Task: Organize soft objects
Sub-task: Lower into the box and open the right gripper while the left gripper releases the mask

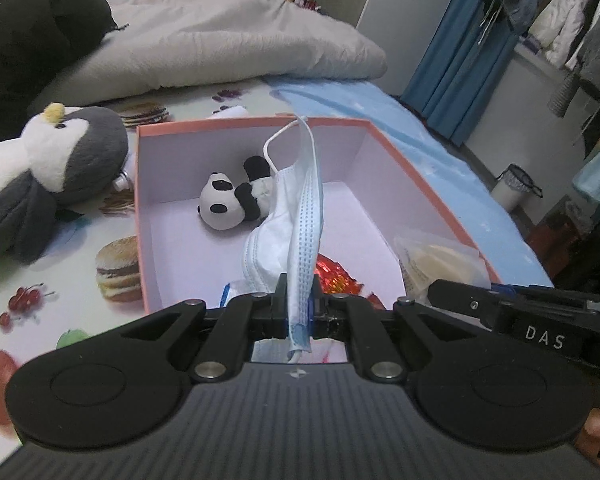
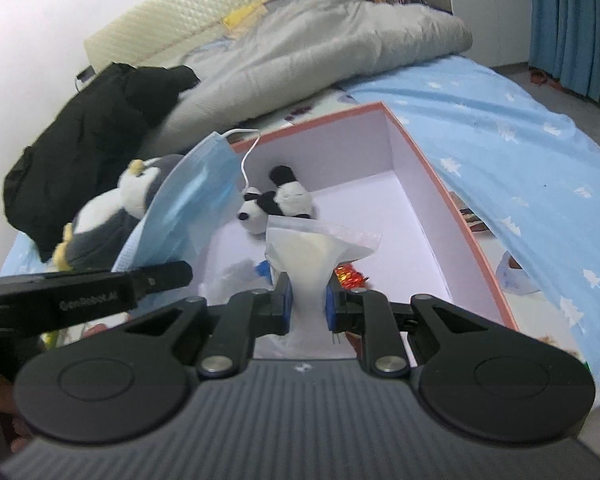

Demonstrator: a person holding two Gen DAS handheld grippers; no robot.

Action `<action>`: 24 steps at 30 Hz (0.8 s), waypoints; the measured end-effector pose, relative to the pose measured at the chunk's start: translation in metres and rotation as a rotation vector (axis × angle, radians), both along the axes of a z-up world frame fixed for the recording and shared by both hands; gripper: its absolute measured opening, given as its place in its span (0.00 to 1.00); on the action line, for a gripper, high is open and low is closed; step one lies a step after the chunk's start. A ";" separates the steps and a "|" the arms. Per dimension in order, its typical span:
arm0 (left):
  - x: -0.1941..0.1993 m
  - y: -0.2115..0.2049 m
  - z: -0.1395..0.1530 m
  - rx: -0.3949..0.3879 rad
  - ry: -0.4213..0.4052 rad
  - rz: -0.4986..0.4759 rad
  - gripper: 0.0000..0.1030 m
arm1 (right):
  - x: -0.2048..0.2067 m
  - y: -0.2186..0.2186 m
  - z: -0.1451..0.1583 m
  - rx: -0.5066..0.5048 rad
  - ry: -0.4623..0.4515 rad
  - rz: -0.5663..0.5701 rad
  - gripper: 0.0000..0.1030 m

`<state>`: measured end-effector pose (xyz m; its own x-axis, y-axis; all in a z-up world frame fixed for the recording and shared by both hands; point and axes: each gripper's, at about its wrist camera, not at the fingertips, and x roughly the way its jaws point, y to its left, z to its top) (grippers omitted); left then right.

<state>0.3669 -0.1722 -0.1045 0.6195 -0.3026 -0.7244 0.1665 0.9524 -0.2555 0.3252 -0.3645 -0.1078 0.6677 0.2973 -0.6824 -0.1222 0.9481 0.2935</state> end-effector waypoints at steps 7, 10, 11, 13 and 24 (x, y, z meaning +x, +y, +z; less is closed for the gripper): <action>0.027 0.000 -0.017 0.025 0.019 0.014 0.09 | 0.026 -0.005 -0.020 -0.003 0.040 -0.014 0.21; 0.031 0.002 -0.020 0.025 0.027 0.020 0.09 | 0.031 -0.006 -0.022 -0.007 0.048 -0.019 0.24; 0.029 0.002 -0.020 0.022 0.027 0.022 0.10 | 0.032 -0.006 -0.023 -0.013 0.052 -0.022 0.26; 0.030 0.004 -0.021 -0.001 0.049 0.009 0.19 | 0.033 -0.006 -0.022 -0.029 0.055 -0.034 0.43; -0.013 0.007 0.025 0.013 -0.042 -0.006 0.48 | -0.005 -0.007 0.015 -0.007 -0.029 -0.043 0.53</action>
<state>0.3541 -0.1654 -0.0791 0.6478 -0.2975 -0.7013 0.1827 0.9544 -0.2361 0.3201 -0.3713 -0.0925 0.6990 0.2635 -0.6648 -0.0900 0.9547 0.2838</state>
